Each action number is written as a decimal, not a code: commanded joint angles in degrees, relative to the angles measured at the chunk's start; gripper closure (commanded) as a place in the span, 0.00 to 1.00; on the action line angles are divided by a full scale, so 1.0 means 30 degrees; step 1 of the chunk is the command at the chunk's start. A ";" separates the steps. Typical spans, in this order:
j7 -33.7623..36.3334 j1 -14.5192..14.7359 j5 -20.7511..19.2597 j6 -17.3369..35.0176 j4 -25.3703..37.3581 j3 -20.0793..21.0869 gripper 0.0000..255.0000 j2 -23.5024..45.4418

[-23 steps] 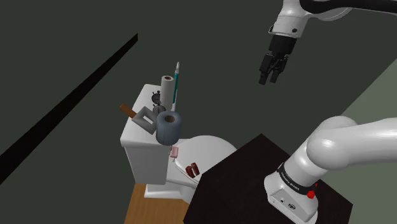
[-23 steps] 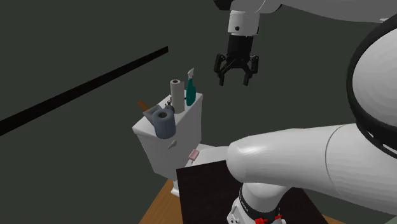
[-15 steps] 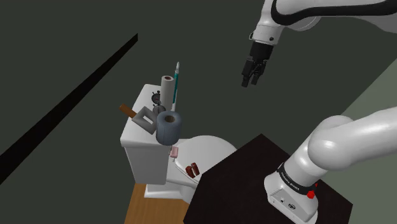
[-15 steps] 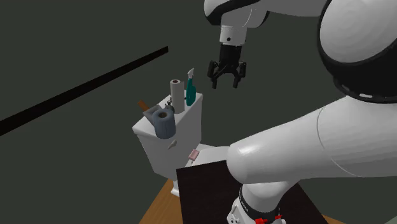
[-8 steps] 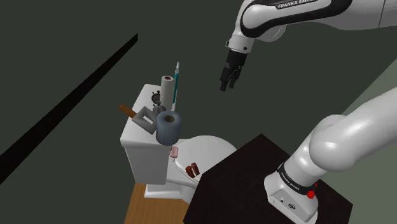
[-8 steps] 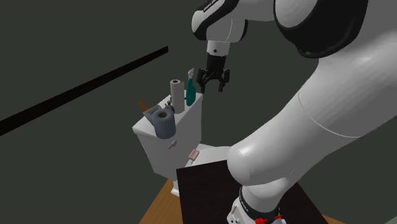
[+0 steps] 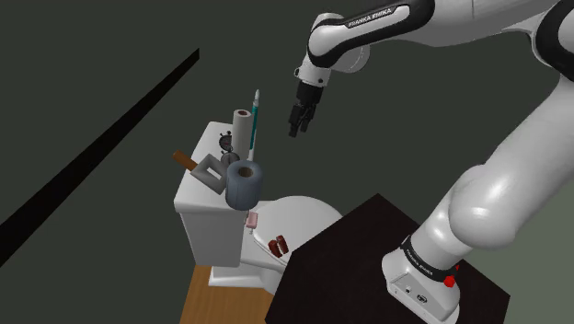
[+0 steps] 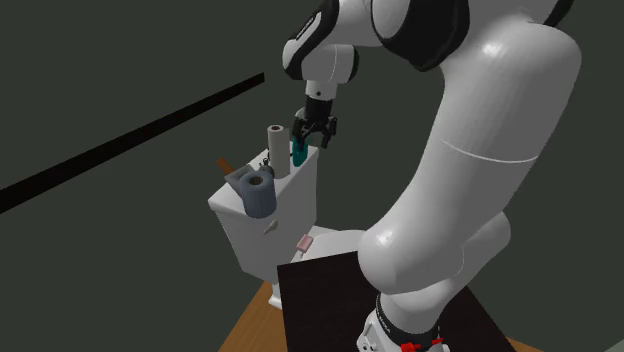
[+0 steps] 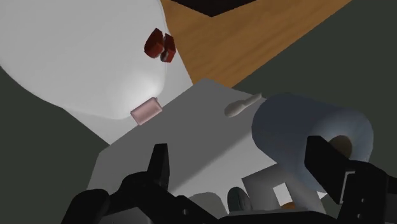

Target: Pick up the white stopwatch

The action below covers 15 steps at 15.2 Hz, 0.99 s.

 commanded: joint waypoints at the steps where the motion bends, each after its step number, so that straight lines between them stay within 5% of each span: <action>1: -0.0598 0.0189 0.0324 0.0418 0.1041 0.0158 0.00 0.1378; 15: -0.3599 0.1040 0.1286 0.1235 1.0437 0.1814 0.00 1.0953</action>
